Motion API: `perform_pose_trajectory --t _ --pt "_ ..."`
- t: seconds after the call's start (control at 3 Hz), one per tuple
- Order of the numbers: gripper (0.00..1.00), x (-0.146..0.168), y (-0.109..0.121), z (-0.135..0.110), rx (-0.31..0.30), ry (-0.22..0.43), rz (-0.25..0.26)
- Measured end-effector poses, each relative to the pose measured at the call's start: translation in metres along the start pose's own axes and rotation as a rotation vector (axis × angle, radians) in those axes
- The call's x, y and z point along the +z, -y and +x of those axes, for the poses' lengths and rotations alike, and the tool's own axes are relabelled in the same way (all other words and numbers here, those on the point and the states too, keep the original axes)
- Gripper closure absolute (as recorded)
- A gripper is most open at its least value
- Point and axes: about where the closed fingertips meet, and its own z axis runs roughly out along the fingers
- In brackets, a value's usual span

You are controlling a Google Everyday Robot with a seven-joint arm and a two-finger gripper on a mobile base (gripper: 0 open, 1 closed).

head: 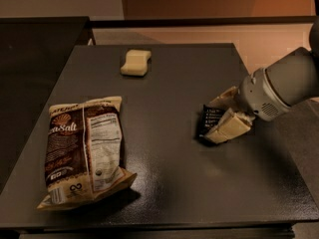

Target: Move rxbar chocolate near sponge

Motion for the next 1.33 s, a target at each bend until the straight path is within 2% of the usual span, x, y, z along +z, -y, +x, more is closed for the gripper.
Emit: perform_pose_trajectory --t 1.33 --pt "1.00 0.025 0.065 -0.058 0.061 0.030 0.093"
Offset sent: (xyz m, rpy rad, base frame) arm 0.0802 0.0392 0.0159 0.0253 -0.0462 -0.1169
